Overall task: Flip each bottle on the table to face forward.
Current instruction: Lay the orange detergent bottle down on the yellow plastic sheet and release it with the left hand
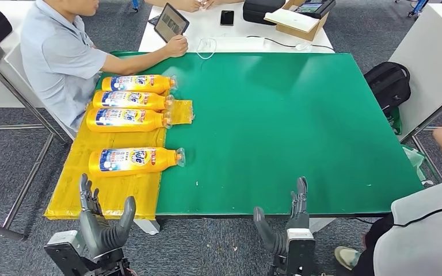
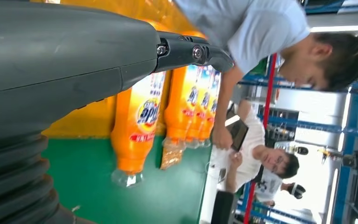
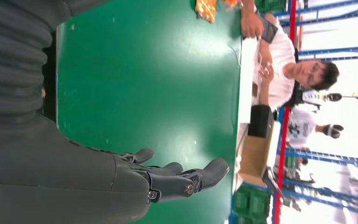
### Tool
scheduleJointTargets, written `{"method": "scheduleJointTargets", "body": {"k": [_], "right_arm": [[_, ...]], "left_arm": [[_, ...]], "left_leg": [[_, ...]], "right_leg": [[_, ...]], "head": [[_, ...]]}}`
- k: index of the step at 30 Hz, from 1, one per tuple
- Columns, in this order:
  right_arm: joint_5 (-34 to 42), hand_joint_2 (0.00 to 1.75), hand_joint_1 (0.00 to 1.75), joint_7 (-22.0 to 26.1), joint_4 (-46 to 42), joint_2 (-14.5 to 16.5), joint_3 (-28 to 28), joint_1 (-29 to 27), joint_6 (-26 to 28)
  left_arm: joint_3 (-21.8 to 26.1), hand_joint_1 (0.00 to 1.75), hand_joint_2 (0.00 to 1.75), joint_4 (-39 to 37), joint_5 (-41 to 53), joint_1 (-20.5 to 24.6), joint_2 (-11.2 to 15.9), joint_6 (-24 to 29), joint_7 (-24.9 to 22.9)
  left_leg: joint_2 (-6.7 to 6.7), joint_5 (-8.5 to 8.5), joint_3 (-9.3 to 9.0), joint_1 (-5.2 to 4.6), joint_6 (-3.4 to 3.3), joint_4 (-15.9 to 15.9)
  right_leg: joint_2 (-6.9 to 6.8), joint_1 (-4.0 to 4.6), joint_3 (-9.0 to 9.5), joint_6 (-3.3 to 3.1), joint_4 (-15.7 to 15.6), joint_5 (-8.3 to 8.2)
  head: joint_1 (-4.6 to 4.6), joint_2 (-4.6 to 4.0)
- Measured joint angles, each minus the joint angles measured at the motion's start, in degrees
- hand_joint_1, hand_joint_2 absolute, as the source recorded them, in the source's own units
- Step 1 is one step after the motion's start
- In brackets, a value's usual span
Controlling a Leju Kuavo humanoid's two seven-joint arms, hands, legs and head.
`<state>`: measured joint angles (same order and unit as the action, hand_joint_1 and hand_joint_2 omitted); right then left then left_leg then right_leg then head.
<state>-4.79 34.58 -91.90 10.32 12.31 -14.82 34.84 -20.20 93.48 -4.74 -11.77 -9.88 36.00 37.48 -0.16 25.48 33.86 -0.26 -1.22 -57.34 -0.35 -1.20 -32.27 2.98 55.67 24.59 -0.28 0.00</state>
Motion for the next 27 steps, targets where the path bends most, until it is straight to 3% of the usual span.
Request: {"method": "scheduleJointTargets", "body": {"k": [3,13,22,24,26,27], "right_arm": [[-0.6,1.75,0.0,0.6,-0.4,0.3,-0.8,-0.3,1.7],[-1.1,1.75,0.0,1.4,-0.5,0.9,-1.8,0.0,2.8],[2.7,1.75,0.0,1.3,0.3,0.9,-1.8,2.0,-2.1],[3.1,0.87,0.0,1.3,1.0,0.9,-1.4,2.7,-2.9],[3.5,0.87,0.0,0.3,2.2,0.9,-0.9,3.5,-3.5],[3.6,1.31,0.0,-0.3,2.9,0.9,-0.6,3.9,-3.7]], "left_arm": [[-1.5,0.0,1.75,-1.2,-0.9,1.0,0.2,0.1,0.0],[-4.2,0.0,1.75,-5.4,-1.7,3.9,0.5,1.1,0.5],[-4.1,0.0,1.75,-6.4,1.5,3.7,1.0,1.3,2.2],[-4.0,0.0,1.75,-5.9,1.1,3.1,1.3,0.4,2.4],[-3.7,0.0,1.75,-5.5,0.9,2.5,1.6,0.2,2.6],[-3.5,0.0,1.75,-5.4,0.9,2.3,1.6,0.2,2.5]], "left_leg": [[0.0,0.0,0.0,0.0,0.0,0.0],[0.0,0.0,0.0,0.0,0.0,0.0],[0.0,0.0,0.03,0.0,0.0,0.0],[0.0,0.0,0.02,0.0,0.0,0.0],[0.0,0.0,0.02,0.0,0.0,0.0],[0.0,-0.01,0.02,0.0,0.0,0.0]], "right_leg": [[0.0,0.0,0.0,0.0,0.0,0.0],[0.0,0.0,0.03,0.0,0.0,-0.01],[0.01,0.0,0.03,0.01,0.0,-0.01],[0.01,0.0,0.04,0.01,0.0,-0.01],[0.0,0.0,0.03,0.0,0.0,-0.01],[0.0,0.0,0.03,0.0,0.0,-0.01]], "head": [[0.01,0.0],[0.0,0.0],[0.0,0.0],[0.0,0.0],[0.0,0.0],[0.0,0.0]]}}
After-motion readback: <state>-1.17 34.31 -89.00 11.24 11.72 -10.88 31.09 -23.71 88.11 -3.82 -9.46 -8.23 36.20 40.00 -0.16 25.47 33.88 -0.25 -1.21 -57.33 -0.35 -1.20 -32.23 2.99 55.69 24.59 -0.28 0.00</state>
